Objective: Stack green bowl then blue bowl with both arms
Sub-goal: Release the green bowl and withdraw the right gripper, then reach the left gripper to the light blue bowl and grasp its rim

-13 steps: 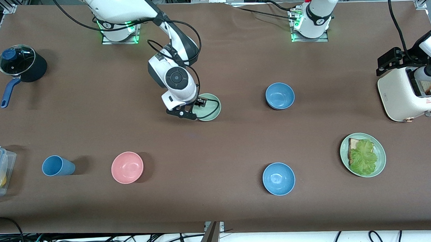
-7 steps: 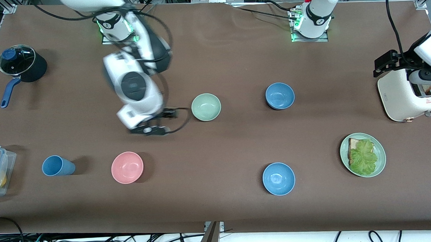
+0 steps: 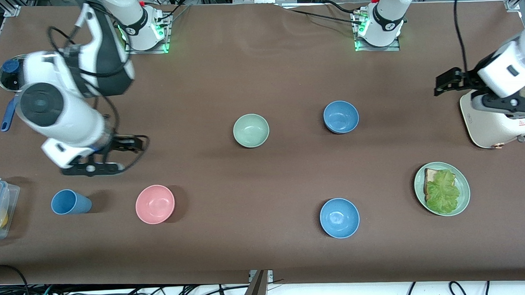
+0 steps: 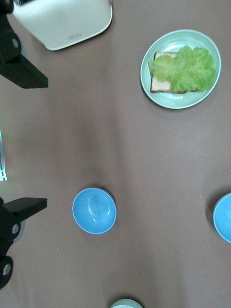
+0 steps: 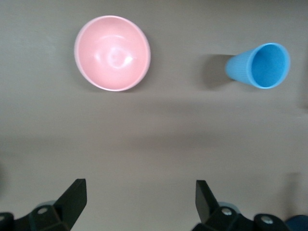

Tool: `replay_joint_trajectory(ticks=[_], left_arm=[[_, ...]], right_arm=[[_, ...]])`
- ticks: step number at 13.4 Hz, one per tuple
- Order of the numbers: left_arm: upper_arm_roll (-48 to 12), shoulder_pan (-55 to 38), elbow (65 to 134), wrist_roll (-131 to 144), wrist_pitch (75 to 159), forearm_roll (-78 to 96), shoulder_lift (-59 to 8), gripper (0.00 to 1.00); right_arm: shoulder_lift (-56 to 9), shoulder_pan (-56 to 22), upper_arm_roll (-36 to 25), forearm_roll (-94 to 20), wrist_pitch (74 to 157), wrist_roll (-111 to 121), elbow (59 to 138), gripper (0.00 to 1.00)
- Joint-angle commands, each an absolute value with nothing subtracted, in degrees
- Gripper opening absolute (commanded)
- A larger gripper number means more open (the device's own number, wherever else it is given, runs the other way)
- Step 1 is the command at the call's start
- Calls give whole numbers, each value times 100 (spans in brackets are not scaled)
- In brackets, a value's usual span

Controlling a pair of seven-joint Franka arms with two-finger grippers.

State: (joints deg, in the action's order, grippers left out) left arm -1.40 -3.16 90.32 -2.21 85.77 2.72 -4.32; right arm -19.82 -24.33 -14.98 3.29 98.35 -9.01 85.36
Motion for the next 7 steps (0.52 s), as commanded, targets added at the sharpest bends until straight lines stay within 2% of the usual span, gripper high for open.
replay_joint_trajectory(ticks=[1,7], left_arm=[[-421,-308,9622,44,9042,395,-325,100],[-677,-308,11484,53,11246,422,-334,100]], right_arm=[[-1679,-1997,-1538,-16,9563,-528,8613,100],[-1038,-828,-1302,-132,9369,228,8902,100]])
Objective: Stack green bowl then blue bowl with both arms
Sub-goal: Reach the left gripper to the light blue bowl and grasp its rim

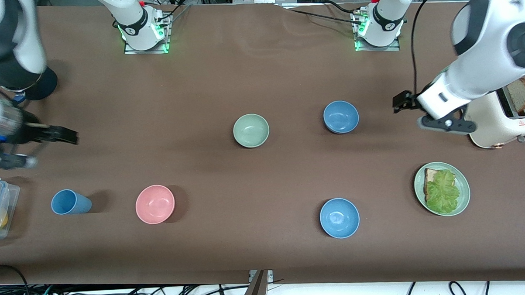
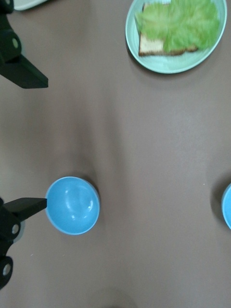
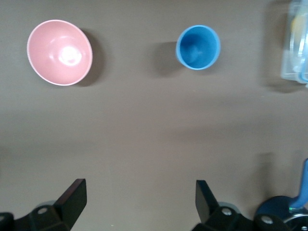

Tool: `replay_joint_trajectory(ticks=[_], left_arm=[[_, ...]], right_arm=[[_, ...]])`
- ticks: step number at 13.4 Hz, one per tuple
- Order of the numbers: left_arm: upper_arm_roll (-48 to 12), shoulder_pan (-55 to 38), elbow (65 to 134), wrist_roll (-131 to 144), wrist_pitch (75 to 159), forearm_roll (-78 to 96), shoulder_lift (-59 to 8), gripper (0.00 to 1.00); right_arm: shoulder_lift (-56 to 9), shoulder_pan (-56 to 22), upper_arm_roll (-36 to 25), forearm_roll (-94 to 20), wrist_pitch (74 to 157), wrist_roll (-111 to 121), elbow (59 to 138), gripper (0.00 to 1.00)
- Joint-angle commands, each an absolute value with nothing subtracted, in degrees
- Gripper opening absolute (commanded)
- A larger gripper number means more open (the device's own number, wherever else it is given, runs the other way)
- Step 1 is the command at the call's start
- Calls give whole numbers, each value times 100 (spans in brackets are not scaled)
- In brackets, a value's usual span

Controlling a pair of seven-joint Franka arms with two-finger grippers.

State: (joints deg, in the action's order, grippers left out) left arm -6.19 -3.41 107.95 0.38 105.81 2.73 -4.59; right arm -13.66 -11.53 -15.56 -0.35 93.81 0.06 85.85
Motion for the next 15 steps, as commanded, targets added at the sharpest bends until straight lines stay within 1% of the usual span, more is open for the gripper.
replay_joint_trajectory(ticks=[1,3,5,7,10,11,13,14,15], left_arm=[[-712,-316,11731,44,11581,422,-360,100],[-869,-316,12048,44,12109,422,-631,100],[-949,-325,12364,35,12592,422,-1000,100],[-1116,-325,12725,35,13146,422,-1168,100],[-1256,-325,13121,-44,14051,413,-1616,100],[-1422,-360,13157,-53,14132,387,-1713,100],[-1494,-369,13192,-79,14133,325,-1732,100],[-1546,-439,13192,-192,14133,316,-1740,98],[-1556,-448,13192,-306,14211,325,-1801,81]], right_arm=[[-924,-687,-1135,-123,9360,211,9043,100],[-791,-554,-994,-105,9369,194,9193,100],[-774,-545,-854,-106,9421,228,9159,100],[-686,-484,-669,8,9413,211,9132,100],[-580,-405,-659,-17,9474,220,9088,100],[-545,-396,-668,-26,9475,228,9088,100],[-484,-396,-703,0,9475,220,9088,100],[-483,-396,-738,-44,9492,211,9079,100],[-483,-396,-764,-9,9492,228,9070,100]])
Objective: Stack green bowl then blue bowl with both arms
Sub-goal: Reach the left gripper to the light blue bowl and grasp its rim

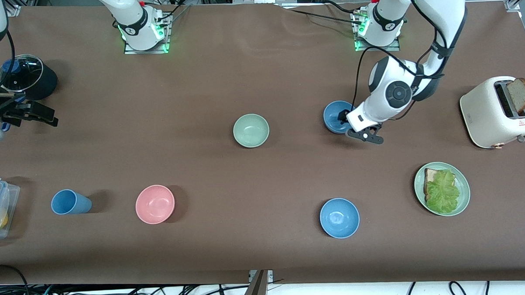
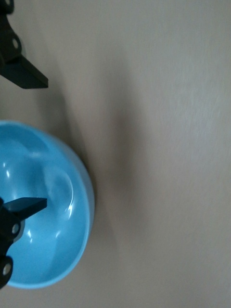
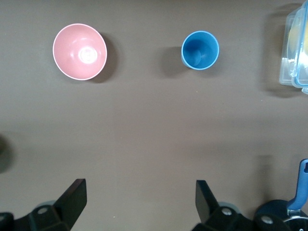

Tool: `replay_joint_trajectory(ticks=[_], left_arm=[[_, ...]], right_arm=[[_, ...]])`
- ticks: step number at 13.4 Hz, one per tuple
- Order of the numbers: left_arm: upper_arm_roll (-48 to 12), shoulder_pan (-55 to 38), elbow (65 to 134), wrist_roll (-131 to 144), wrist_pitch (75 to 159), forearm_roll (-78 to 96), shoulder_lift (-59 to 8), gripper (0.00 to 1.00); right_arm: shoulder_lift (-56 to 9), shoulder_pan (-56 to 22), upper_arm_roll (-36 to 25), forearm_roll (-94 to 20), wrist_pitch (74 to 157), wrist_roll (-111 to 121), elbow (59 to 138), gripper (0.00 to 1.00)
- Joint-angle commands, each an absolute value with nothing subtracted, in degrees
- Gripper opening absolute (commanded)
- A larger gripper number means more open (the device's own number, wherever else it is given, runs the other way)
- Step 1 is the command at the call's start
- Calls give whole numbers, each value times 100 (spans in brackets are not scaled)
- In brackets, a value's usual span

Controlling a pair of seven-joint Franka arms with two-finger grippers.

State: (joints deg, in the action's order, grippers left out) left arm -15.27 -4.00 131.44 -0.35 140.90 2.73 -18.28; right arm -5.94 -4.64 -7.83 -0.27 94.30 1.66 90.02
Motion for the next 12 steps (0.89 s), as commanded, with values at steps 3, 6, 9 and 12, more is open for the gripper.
replay_joint_trajectory(ticks=[3,6,9,12], left_arm=[[-1556,-404,13201,-606,14317,325,-1899,10],[-1556,-378,13192,-606,14230,325,-1846,0],[-1556,-369,13192,-606,14115,325,-1758,0],[-1547,-369,13166,-606,13958,325,-1644,0]], right_arm=[[-597,-396,-764,26,9449,237,8773,100],[-615,-404,-765,35,9431,229,8701,100],[-615,-387,-773,35,9404,237,8710,100],[-615,-387,-773,35,9404,237,8701,100]])
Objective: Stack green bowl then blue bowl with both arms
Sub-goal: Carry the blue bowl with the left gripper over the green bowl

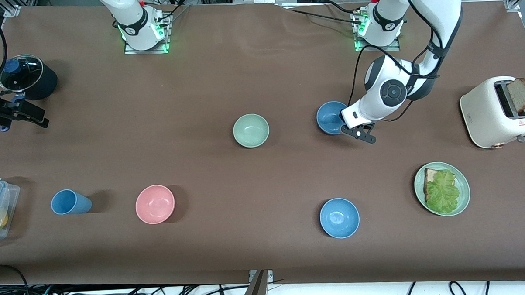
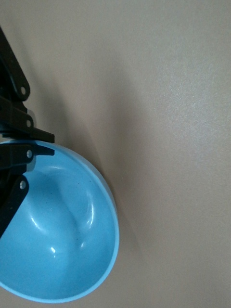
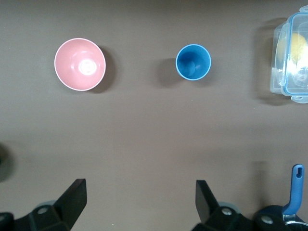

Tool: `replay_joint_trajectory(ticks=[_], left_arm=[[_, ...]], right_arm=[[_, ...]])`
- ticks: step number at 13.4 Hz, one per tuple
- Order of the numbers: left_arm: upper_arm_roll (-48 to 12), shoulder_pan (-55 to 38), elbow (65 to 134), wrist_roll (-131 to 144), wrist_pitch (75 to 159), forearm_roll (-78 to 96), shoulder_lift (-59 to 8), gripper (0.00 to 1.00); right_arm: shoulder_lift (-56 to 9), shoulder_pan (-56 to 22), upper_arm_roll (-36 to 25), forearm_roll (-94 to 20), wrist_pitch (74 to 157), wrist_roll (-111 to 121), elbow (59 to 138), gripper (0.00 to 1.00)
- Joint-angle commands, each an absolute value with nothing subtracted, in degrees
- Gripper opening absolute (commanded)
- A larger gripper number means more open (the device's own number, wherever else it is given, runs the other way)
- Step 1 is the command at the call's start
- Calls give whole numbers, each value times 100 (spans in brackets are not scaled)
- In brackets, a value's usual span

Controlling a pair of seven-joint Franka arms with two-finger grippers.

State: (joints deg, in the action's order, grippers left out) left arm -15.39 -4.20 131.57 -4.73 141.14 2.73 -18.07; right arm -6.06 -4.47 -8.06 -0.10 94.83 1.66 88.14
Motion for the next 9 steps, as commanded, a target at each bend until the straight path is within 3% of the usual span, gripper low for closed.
replay_joint_trajectory(ticks=[1,4,7,9], left_arm=[[-1547,-369,13140,-615,13827,325,-1600,0],[-1547,-360,12782,-571,13064,334,-1144,0],[-1564,-404,11220,-492,11133,422,-1124,0],[-1625,-535,10340,-327,10558,448,-1352,0]], right_arm=[[-615,-387,-773,35,9404,237,8701,100],[-615,-395,-773,44,9404,237,8701,100],[-615,-387,-773,44,9404,246,8701,100],[-615,-387,-773,44,9404,237,8701,100]])
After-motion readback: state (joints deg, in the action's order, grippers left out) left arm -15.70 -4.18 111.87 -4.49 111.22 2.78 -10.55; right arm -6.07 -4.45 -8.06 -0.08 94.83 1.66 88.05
